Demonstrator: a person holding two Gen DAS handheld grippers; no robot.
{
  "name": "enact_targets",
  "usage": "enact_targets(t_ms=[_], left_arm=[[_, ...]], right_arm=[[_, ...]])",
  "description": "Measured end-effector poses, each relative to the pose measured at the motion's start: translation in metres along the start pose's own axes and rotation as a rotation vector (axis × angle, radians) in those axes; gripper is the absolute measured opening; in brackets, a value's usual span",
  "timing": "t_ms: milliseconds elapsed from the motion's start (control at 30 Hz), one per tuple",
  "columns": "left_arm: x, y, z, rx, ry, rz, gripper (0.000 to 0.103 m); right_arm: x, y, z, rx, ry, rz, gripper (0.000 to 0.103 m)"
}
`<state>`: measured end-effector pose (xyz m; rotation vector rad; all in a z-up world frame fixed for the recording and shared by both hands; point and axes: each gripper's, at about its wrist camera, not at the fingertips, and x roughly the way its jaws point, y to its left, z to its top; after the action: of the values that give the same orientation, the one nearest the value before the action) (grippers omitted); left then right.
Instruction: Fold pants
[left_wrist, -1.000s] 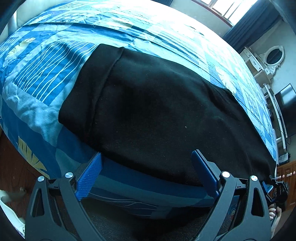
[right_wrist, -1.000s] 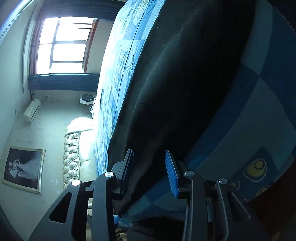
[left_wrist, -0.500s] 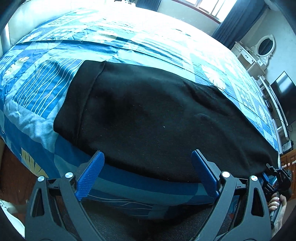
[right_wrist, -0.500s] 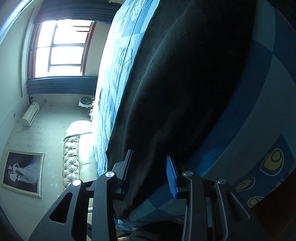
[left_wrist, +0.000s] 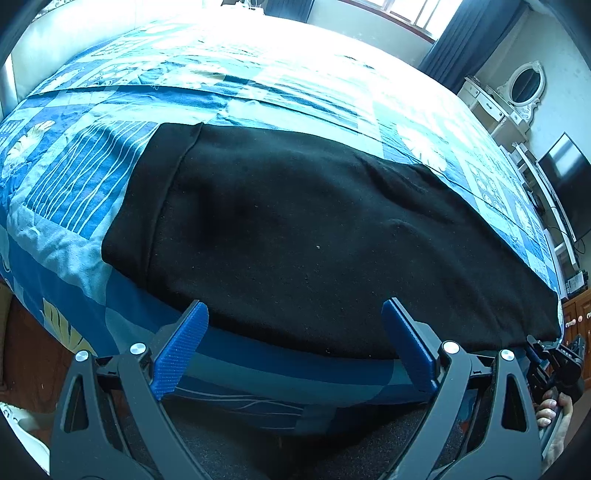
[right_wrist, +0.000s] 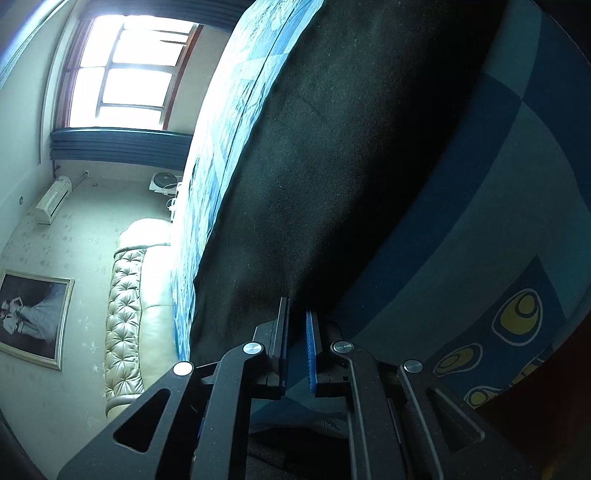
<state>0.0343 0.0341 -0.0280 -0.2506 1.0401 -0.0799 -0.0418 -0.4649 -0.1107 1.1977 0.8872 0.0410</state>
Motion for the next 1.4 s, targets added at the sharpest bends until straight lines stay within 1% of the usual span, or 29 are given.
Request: enact_targets(t_ms=[67, 100, 133, 167, 233, 267, 300, 333, 367, 400, 467, 500, 600, 667, 733, 767, 867, 900, 967, 1000, 1033, 1067, 1133, 1200, 1267, 1333, 1400], left_arm=[[-0.001, -0.001, 0.000, 0.008, -0.009, 0.005, 0.095], [-0.002, -0.001, 0.001, 0.011, -0.011, 0.006, 0.095], [-0.002, -0.001, 0.001, 0.014, -0.012, 0.005, 0.095], [-0.002, -0.002, 0.001, 0.017, -0.013, 0.005, 0.095], [-0.002, -0.003, 0.000, 0.023, -0.013, 0.005, 0.095], [-0.001, -0.003, 0.000, 0.025, -0.011, 0.003, 0.095], [0.000, -0.003, 0.000, 0.027, -0.009, 0.003, 0.095], [0.001, -0.003, -0.001, 0.029, -0.007, 0.005, 0.095], [0.001, -0.002, -0.002, 0.028, -0.004, 0.009, 0.095], [0.002, -0.001, -0.003, 0.025, -0.002, 0.010, 0.095], [0.002, 0.001, -0.003, 0.021, 0.000, 0.007, 0.095], [0.002, 0.003, -0.004, 0.018, -0.003, 0.007, 0.095], [-0.003, 0.008, -0.005, 0.006, -0.019, 0.012, 0.095], [-0.007, 0.013, -0.005, 0.000, -0.026, 0.021, 0.095], [-0.011, 0.017, -0.003, -0.005, -0.035, 0.044, 0.095], [-0.013, 0.019, -0.002, -0.006, -0.036, 0.059, 0.095], [-0.018, 0.025, 0.002, -0.022, -0.043, 0.095, 0.095], [-0.019, 0.028, 0.002, -0.031, -0.044, 0.103, 0.095], [-0.021, 0.032, 0.004, -0.051, -0.042, 0.113, 0.095], [-0.020, 0.034, 0.004, -0.059, -0.040, 0.116, 0.095], [-0.020, 0.035, 0.004, -0.066, -0.036, 0.117, 0.095], [-0.019, 0.035, 0.003, -0.069, -0.030, 0.117, 0.095], [-0.016, 0.034, 0.003, -0.062, -0.022, 0.123, 0.095], [-0.014, 0.032, 0.002, -0.050, -0.018, 0.124, 0.095], [-0.012, 0.030, 0.001, -0.039, -0.013, 0.121, 0.095], [-0.011, 0.028, 0.001, -0.030, -0.009, 0.114, 0.095], [-0.011, 0.027, 0.000, -0.025, -0.010, 0.107, 0.095]], right_arm=[[-0.012, 0.008, 0.003, -0.083, 0.016, -0.019, 0.019], [-0.021, 0.012, 0.008, -0.134, 0.007, -0.028, 0.025], [-0.034, 0.017, 0.012, -0.185, -0.016, -0.039, 0.029], [-0.049, 0.020, 0.019, -0.229, -0.040, -0.045, 0.031], [-0.084, 0.022, 0.041, -0.280, -0.105, -0.048, 0.038], [-0.101, 0.020, 0.056, -0.286, -0.132, -0.037, 0.043], [-0.121, 0.016, 0.071, -0.290, -0.169, -0.033, 0.052], [-0.141, 0.011, 0.087, -0.294, -0.224, -0.055, 0.055], [-0.159, 0.005, 0.103, -0.294, -0.280, -0.087, 0.055], [-0.176, -0.004, 0.120, -0.286, -0.319, -0.110, 0.058], [-0.200, -0.028, 0.152, -0.243, -0.369, -0.193, 0.058], [-0.206, -0.041, 0.167, -0.216, -0.371, -0.217, 0.059], [-0.215, -0.078, 0.201, -0.145, -0.342, -0.245, 0.059], [-0.213, -0.094, 0.219, -0.141, -0.321, -0.255, 0.059], [-0.204, -0.103, 0.232, -0.132, -0.286, -0.221, 0.059], [-0.201, -0.106, 0.233, -0.130, -0.265, -0.204, 0.059], [-0.184, -0.110, 0.245, -0.145, -0.223, -0.216, 0.059], [-0.177, -0.113, 0.247, -0.141, -0.199, -0.204, 0.059], [-0.171, -0.115, 0.250, -0.139, -0.184, -0.195, 0.059], [-0.169, -0.116, 0.251, -0.135, -0.177, -0.169, 0.061], [-0.166, -0.116, 0.252, -0.130, -0.156, -0.140, 0.061], [-0.162, -0.116, 0.251, -0.129, -0.125, -0.117, 0.061], [-0.153, -0.110, 0.247, -0.160, -0.061, -0.099, 0.059], [-0.148, -0.100, 0.241, -0.213, -0.035, -0.147, 0.059], [-0.145, -0.097, 0.237, -0.212, -0.023, -0.166, 0.053], [-0.139, -0.093, 0.232, -0.215, 0.005, -0.191, 0.028], [-0.134, -0.085, 0.225, -0.231, 0.004, -0.212, 0.025]])
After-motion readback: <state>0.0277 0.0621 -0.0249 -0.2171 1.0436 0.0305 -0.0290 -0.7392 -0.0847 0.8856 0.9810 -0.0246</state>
